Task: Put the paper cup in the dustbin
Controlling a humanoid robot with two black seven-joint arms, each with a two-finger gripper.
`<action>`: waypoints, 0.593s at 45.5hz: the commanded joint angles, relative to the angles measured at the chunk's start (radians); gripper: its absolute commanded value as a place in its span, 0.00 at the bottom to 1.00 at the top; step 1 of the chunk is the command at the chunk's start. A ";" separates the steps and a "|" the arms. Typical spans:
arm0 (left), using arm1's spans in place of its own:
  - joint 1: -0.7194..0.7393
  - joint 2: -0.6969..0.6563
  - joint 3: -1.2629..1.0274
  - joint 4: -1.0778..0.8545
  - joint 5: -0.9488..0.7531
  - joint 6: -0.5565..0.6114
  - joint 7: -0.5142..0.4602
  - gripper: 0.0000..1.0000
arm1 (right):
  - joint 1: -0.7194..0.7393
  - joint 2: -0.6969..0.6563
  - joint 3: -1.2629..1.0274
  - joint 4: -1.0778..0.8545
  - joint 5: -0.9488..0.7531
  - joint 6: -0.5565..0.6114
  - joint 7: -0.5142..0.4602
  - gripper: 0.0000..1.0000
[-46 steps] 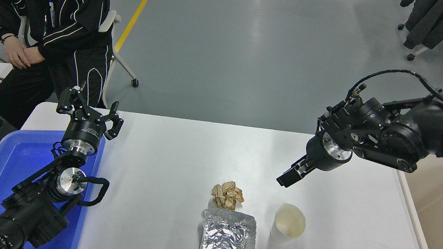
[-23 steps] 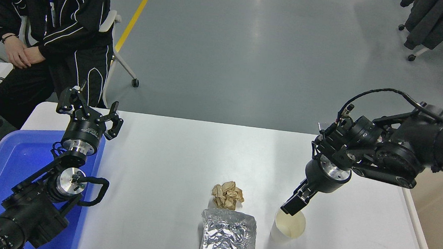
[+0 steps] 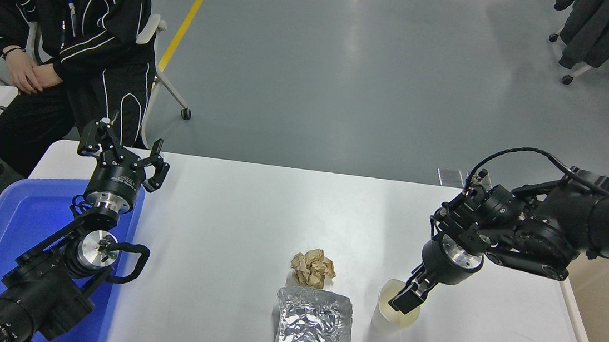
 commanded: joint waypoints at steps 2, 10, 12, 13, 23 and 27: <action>0.000 -0.001 0.000 0.000 0.000 0.000 0.000 1.00 | -0.055 0.004 0.001 -0.078 -0.001 -0.037 0.002 0.74; 0.000 0.001 0.000 0.000 0.000 0.000 -0.001 1.00 | -0.069 0.008 -0.003 -0.101 -0.001 -0.039 0.004 0.57; 0.000 -0.001 0.000 0.000 0.000 0.000 -0.001 1.00 | -0.070 0.008 -0.011 -0.101 -0.001 -0.039 0.002 0.48; 0.000 -0.001 0.000 0.000 0.000 0.000 0.000 1.00 | -0.070 0.008 -0.020 -0.101 0.000 -0.037 0.002 0.42; 0.000 -0.001 0.000 0.000 0.000 0.000 -0.001 1.00 | -0.078 0.004 -0.037 -0.103 0.010 -0.037 0.005 0.00; 0.000 -0.001 0.000 0.000 0.000 0.000 0.000 1.00 | -0.078 0.004 -0.037 -0.103 0.008 -0.039 0.037 0.00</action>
